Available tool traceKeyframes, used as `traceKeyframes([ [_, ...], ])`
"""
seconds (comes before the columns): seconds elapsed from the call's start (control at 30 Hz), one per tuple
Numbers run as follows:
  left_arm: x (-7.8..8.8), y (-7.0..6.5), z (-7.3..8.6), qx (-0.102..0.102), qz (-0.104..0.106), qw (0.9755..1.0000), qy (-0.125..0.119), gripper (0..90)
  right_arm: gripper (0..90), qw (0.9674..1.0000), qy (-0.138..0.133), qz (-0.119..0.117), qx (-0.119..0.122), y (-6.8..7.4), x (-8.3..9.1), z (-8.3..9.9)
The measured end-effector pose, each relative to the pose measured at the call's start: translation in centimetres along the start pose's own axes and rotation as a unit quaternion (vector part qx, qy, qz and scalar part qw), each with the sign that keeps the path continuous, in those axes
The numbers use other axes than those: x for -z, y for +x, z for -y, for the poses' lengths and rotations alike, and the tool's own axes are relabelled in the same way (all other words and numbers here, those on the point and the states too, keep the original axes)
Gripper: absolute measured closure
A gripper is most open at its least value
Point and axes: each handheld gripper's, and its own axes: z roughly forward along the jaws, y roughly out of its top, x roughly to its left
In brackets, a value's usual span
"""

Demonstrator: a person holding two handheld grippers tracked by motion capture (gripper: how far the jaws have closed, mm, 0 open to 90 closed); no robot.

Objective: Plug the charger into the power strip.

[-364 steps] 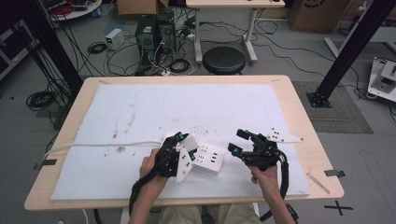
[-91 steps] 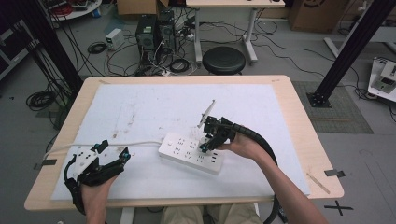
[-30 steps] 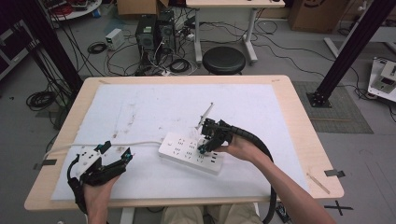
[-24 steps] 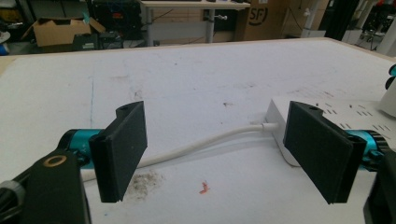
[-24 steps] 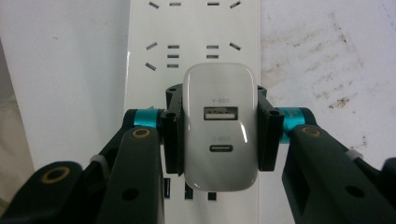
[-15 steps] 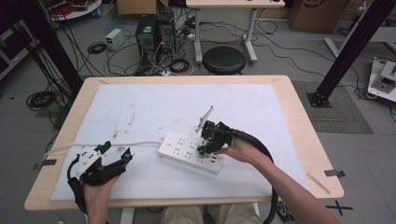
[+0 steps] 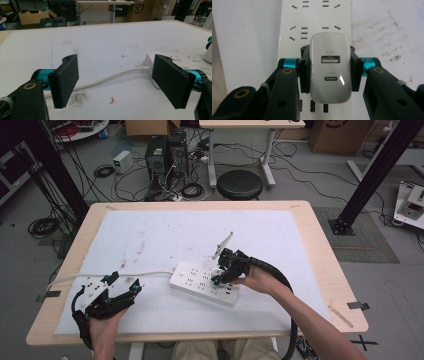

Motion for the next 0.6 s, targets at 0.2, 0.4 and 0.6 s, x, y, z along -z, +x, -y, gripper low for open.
traceKeyframes([
  [0.2,-0.03,0.00,-0.03,-0.001,0.002,1.0000,0.001,21.8,64.0,0.9996,-0.010,0.022,0.016,0.77,-0.14,0.20],
  [0.4,-0.16,-0.21,-0.07,-0.001,0.004,1.0000,0.003,21.8,63.9,0.9998,-0.018,0.007,0.011,0.10,-0.21,0.38],
  [0.6,0.10,-0.16,-0.03,0.000,0.002,1.0000,0.003,22.0,63.9,0.9992,-0.027,0.022,0.018,0.62,-0.47,0.65],
])
